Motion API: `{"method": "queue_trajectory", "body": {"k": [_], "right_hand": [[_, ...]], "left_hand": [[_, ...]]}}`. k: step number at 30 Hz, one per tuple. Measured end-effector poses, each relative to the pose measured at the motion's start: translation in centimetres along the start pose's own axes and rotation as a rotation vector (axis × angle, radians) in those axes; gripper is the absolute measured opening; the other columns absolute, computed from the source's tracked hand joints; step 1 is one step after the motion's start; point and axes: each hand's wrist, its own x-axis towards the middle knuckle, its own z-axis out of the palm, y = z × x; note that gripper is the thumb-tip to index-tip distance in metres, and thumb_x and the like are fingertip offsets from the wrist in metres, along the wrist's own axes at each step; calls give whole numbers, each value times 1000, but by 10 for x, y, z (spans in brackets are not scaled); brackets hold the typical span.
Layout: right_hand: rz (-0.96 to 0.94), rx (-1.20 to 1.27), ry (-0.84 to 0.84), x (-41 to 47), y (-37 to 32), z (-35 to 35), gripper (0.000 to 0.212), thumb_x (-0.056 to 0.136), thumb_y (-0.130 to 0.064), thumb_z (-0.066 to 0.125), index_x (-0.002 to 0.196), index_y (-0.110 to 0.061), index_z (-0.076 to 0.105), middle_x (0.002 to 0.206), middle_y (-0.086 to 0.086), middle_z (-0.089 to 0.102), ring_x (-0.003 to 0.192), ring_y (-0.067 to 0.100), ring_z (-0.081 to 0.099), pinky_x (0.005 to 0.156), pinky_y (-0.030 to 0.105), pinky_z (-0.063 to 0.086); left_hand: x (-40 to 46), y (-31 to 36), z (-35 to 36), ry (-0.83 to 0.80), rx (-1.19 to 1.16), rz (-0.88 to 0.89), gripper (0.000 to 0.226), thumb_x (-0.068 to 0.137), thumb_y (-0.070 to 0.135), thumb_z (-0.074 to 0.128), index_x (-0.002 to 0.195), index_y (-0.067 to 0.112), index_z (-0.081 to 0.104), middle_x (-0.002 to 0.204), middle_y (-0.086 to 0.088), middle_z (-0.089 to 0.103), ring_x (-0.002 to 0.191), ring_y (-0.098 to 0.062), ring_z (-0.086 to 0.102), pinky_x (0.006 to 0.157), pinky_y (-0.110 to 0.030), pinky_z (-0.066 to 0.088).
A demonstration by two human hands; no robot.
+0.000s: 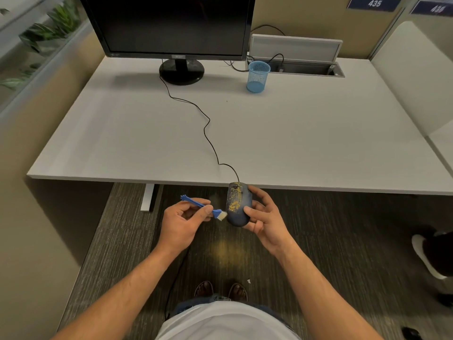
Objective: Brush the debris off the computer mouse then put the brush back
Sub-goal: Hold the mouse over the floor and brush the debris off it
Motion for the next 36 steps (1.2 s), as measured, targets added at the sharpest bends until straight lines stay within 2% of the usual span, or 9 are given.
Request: {"method": "queue_trajectory", "body": {"k": [3,7,13,20,23,29,32,36], "right_hand": [[0,-3,7,-1,1,1,66,78,-2,75,138,-21,56,127,18,66,116,40,66,80,47,62],[-6,-5,11,-3,3,2,62,81,0,73,137,-21,57,125,18,68,113,41,68,78,44,63],[-3,-2,18,-5,2,2,66,77,-1,75,137,-20,56,124,16,69,114,39,68,78,45,62],[7,-11,11,-5,3,-1,69,75,-5,79,138,-22,57,124,15,70,117,37,67,80,45,61],[9,-25,10,-5,4,-1,66,76,-4,77,136,-23,58,124,14,69,117,36,67,81,46,61],[3,-39,6,-4,5,1,64,78,-2,75,136,-23,59,121,13,71,114,37,69,79,46,62],[2,-47,11,-3,4,1,64,77,-3,76,135,-24,60,124,15,69,114,37,69,80,46,62],[6,-53,17,-4,2,0,69,72,-6,81,135,-24,59,128,15,67,116,36,68,82,49,61]], "left_hand": [[-8,2,8,-89,20,8,17,81,21,74,99,19,75,93,-1,77,82,-19,75,72,-21,59],[-13,2,21,-144,55,18,19,81,29,74,99,24,75,94,2,77,84,-17,75,74,-24,60],[-4,4,21,-47,85,21,14,88,11,73,96,23,74,92,1,77,78,-17,74,64,-20,58],[4,5,9,79,80,-4,10,89,11,71,95,19,73,88,-2,76,80,-17,75,65,-19,58],[2,7,11,63,53,8,9,89,13,71,95,18,73,90,0,76,80,-17,75,63,-19,58],[-9,4,32,-100,90,49,12,87,18,74,97,25,74,93,3,76,84,-19,74,62,-27,60],[-6,4,36,-78,114,51,13,87,18,74,97,27,74,92,7,75,84,-17,74,62,-27,60],[2,6,31,-1,133,33,13,88,16,74,94,28,73,91,9,75,80,-14,74,60,-21,58]]}}
